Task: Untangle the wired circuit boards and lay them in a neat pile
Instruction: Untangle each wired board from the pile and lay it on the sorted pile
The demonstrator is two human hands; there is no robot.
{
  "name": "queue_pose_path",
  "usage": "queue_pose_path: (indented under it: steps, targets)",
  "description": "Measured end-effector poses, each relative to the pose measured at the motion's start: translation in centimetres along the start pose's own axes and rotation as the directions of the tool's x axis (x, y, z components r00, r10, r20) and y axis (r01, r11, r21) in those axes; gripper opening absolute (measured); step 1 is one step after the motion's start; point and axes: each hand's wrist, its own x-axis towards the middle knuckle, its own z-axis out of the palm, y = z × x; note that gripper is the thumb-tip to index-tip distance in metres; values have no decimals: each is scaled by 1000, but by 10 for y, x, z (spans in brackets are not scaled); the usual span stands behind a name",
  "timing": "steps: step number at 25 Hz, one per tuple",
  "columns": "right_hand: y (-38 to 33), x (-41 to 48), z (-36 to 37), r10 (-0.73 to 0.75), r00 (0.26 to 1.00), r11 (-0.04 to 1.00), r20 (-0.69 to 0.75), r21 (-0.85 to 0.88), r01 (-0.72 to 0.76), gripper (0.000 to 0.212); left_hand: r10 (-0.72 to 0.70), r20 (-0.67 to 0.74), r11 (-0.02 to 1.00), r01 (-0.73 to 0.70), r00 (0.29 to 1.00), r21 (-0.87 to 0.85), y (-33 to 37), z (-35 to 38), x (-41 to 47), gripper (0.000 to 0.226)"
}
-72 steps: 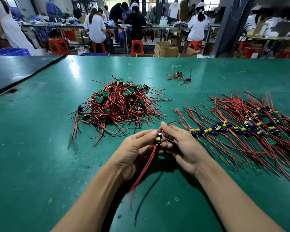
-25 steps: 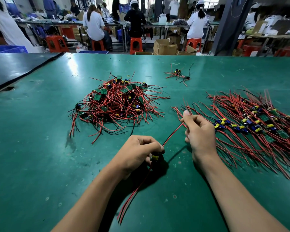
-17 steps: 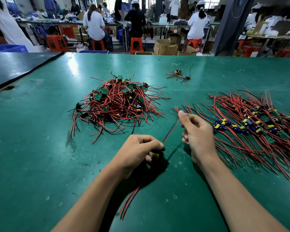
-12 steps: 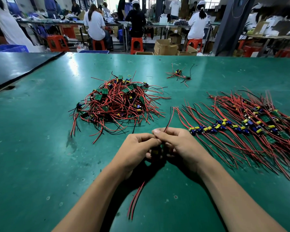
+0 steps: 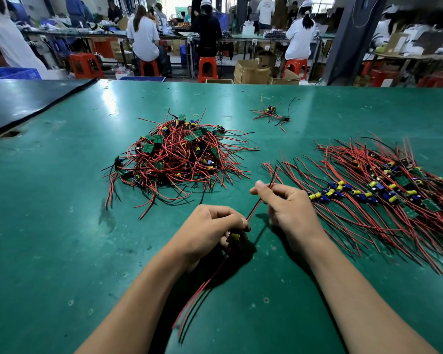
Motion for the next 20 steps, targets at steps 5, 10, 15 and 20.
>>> queue_pose_path:
  steps: [5, 10, 15, 20]
  targets:
    - [-6, 7, -2, 179, 980, 939, -88, 311, -143, 36, -4, 49, 1000, 3, 999, 11, 2, -1, -3, 18]
    - [-17, 8, -2, 443, 892, 666, 87, 635, -392, 48, -22, 60, 1000, 23, 998, -12, -1, -3, 0, 16]
    - [-16, 6, -4, 388, 917, 763, 92, 526, -376, 51, -1, -25, 997, -1, 1000, -81, -5, -3, 5, 24]
    - [-9, -2, 6, 244, 969, 947, 40, 206, -247, 63, -79, -134, 938, 28, 988, -347, -2, -3, 14, 56]
